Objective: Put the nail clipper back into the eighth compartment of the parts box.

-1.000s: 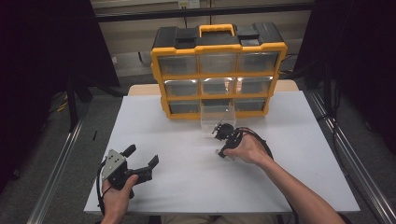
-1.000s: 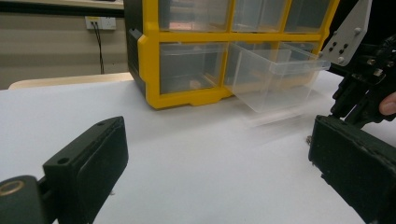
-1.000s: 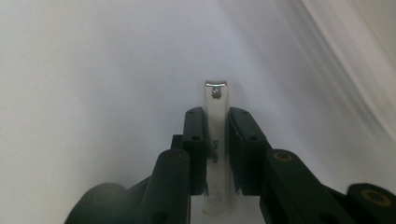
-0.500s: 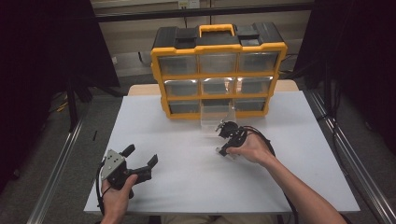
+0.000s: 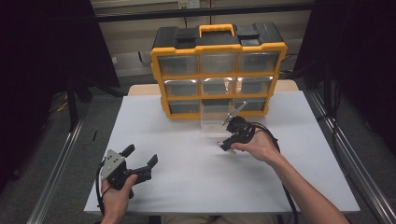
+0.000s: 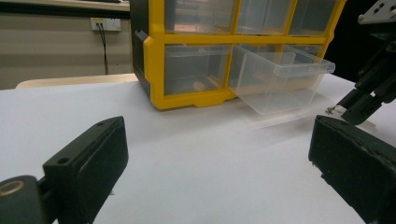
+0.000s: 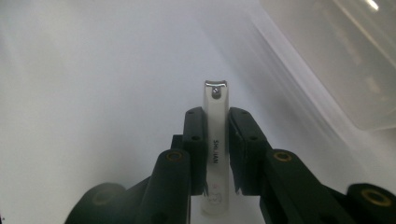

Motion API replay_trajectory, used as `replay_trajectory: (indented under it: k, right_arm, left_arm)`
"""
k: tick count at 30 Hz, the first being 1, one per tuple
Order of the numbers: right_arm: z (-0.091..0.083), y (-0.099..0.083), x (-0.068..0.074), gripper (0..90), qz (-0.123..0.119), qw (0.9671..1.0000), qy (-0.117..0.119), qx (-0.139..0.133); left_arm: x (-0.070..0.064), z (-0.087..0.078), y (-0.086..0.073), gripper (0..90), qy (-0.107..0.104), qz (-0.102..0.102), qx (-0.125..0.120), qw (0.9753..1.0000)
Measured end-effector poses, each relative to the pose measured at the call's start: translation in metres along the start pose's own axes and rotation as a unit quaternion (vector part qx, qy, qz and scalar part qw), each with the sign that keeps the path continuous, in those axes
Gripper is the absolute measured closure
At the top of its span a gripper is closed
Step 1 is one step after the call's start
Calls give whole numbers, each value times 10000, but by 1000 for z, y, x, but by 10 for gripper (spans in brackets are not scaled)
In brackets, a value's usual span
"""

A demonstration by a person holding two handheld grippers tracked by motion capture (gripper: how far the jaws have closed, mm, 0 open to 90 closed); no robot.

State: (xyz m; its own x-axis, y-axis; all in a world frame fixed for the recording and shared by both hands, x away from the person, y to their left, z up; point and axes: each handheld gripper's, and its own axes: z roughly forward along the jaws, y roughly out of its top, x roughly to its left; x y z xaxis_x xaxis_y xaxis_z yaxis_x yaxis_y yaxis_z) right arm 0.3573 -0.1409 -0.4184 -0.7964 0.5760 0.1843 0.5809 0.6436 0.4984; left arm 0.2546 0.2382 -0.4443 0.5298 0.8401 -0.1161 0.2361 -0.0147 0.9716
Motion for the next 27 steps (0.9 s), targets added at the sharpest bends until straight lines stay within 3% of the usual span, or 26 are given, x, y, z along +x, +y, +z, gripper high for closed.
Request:
replay_trajectory:
  k: [7, 9, 10, 27]
  right_arm:
    - [-11, 2, 0, 778, -144, 9992, 93, -369]
    - [-14, 2, -1, 778, -119, 9991, 65, -399]
    - [-15, 3, -1, 778, -193, 9989, 80, -431]
    - [-47, 24, -1, 778, -358, 9951, -32, -924]
  left_arm:
    - [1, -1, 0, 47, -8, 44, 36, 10000]
    - [-1, 1, 0, 47, 15, -82, -64, 9999]
    - [0, 0, 0, 48, -15, -10, -11, 10000]
    - [1, -1, 0, 48, -55, 31, 12, 10000]
